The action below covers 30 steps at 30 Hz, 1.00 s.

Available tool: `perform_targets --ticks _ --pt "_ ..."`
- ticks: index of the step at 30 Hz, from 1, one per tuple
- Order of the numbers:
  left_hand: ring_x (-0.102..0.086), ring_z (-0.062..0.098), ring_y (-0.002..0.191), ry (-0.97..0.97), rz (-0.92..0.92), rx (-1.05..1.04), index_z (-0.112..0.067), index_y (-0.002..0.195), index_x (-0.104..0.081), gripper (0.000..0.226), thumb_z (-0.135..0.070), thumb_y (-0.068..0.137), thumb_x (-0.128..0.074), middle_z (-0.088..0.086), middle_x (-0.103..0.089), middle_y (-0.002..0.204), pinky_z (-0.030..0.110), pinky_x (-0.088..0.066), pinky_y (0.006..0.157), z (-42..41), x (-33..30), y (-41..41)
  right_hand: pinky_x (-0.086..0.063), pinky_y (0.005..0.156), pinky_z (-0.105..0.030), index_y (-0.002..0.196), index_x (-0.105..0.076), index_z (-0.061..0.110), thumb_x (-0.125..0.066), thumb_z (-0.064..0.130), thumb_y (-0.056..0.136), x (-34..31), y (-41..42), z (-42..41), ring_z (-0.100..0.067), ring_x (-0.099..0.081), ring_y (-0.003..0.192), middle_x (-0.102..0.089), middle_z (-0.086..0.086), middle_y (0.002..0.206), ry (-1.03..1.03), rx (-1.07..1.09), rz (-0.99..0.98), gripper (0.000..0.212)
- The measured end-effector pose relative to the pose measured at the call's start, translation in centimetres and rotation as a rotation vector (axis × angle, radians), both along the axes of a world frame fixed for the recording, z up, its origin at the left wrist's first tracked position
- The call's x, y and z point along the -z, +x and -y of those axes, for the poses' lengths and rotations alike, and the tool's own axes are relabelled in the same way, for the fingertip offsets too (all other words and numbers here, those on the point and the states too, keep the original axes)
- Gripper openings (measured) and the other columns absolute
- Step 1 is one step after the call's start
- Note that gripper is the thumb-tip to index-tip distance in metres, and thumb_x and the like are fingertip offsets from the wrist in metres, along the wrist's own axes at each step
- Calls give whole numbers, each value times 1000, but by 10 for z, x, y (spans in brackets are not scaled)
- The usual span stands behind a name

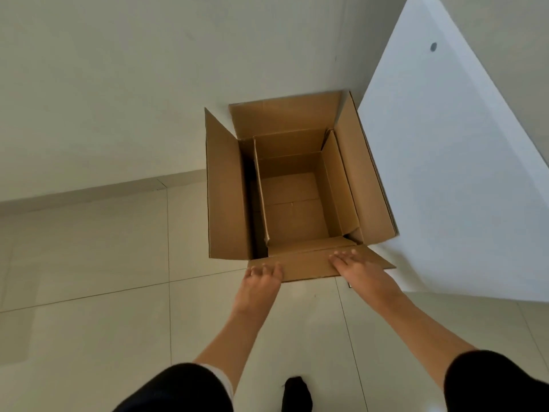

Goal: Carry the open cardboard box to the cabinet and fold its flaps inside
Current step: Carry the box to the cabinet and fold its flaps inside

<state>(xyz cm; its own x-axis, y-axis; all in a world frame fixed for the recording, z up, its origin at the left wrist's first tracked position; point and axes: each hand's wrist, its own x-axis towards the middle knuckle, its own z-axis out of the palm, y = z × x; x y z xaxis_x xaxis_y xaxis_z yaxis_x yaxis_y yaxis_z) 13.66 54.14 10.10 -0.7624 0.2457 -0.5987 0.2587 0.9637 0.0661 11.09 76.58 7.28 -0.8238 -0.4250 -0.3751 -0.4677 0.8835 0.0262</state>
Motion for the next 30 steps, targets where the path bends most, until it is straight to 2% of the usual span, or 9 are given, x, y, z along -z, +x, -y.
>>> perform_targets --ticks 7,11,13,15,16,18,20,22,30 --pt "-53 33 122 3 -50 18 -8 150 -16 79 5 85 -58 15 -57 131 40 -40 107 0 -11 -44 -47 55 -30 99 -56 7 -56 -15 70 -16 -50 0 -24 -63 71 -64 -6 75 -8 26 37 36" --pt "-22 28 147 196 -235 147 -17 142 -38 46 -30 98 -37 10 -34 154 44 -7 120 18 -14 -47 -35 41 -20 75 -66 14 -83 -2 42 -23 -44 -1 -13 -58 44 -63 2 53 -55 -61 -131 40" --pt "-14 28 149 313 -455 82 -22 143 -36 51 -40 96 -30 9 -23 159 46 -4 120 33 -20 -49 -55 62 -25 97 -69 16 -86 5 44 -13 -35 -5 -16 -68 63 -72 2 72 -154 -30 -133 57" --pt "-9 31 149 348 -619 -323 -20 148 -24 55 -33 95 -33 11 -12 161 48 -7 120 47 -26 -53 -54 88 -36 115 -63 13 -82 -1 48 -4 -27 -6 -20 -70 85 -73 -2 91 -211 -25 -107 71" --pt "-11 33 148 349 -595 -624 -17 150 -18 57 -30 96 -34 13 -11 161 49 -11 119 53 -28 -57 -52 94 -39 117 -62 12 -80 -6 46 1 -23 -6 -21 -69 92 -72 -3 96 -211 -30 -120 75" --pt "-33 37 140 402 -265 -1064 -11 149 -18 59 -33 98 -36 18 -26 155 50 -32 114 60 -23 -70 -46 100 -41 112 -64 11 -77 -14 38 9 -18 -5 -21 -68 96 -72 -3 96 -169 -25 -152 80" --pt "-59 40 113 459 -40 -1020 -7 142 -33 50 -28 98 -41 20 -52 137 51 -53 93 55 -20 -84 -37 104 -45 101 -66 11 -72 -19 33 13 -13 -6 -21 -69 89 -71 -1 87 -135 -13 -169 74" --pt "-67 38 96 452 -42 -871 -5 135 -45 41 -15 95 -48 20 -63 121 49 -59 80 38 -18 -101 -34 107 -52 92 -66 12 -67 -20 37 11 -13 -5 -20 -67 81 -68 1 77 -111 12 -194 63" --pt "-66 34 99 247 -38 -728 4 111 -59 33 -14 84 -66 20 -66 108 32 -51 72 -11 -18 -133 -16 113 -62 105 -60 13 -68 -8 65 -3 -44 7 -26 -64 92 -69 -4 85 -133 69 -242 46"
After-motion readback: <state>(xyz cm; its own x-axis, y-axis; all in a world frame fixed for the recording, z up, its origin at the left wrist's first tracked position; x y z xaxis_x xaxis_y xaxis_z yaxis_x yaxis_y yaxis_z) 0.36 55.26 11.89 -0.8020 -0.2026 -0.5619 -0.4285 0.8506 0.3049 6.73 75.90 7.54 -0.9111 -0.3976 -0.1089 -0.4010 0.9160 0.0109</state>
